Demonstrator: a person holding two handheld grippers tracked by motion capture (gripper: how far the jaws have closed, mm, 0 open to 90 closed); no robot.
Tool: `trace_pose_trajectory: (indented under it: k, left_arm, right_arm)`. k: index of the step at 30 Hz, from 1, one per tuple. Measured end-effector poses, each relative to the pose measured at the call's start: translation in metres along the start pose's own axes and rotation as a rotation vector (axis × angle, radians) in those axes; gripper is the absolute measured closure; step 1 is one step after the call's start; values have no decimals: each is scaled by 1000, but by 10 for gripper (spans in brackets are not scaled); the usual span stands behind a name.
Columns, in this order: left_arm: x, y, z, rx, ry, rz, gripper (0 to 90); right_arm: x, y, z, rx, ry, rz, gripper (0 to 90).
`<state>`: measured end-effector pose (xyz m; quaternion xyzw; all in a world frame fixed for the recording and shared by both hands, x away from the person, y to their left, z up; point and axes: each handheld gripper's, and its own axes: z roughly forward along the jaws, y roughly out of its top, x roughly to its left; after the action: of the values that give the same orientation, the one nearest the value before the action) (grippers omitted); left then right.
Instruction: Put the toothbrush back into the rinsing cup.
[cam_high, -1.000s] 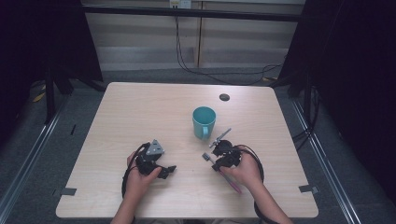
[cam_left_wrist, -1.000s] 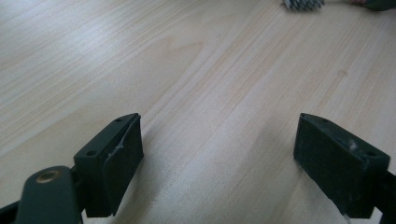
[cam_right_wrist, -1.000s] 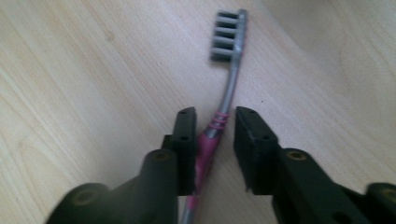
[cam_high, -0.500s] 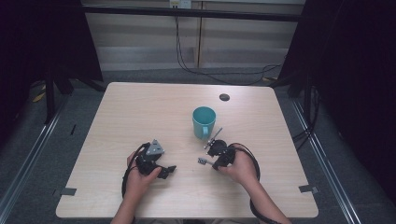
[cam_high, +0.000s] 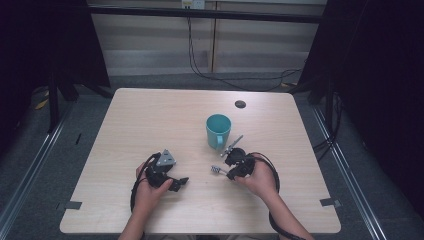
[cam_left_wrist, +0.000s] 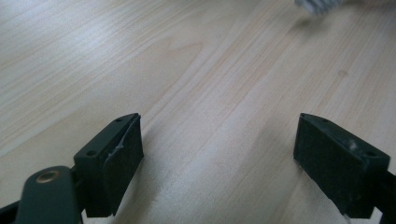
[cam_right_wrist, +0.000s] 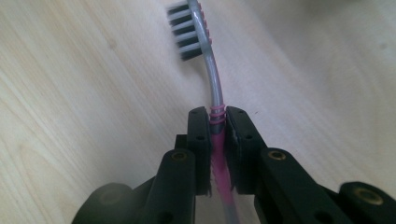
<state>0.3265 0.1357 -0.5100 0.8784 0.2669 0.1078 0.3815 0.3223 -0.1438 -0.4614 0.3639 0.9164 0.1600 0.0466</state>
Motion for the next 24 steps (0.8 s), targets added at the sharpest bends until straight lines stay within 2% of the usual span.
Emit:
trace_pose_trajectory:
  k: [6, 15, 24]
  left_arm:
    - [0, 0, 0, 0, 1, -1, 155]
    - [0, 0, 0, 0, 0, 0, 155]
    - [0, 0, 0, 1, 0, 0, 155]
  right_arm:
    - [-11, -1, -20, -99, 38, 46, 813]
    - [-30, -13, -48, -280, 73, 153, 813]
    - [-41, -19, -69, -437, 103, 212, 813]
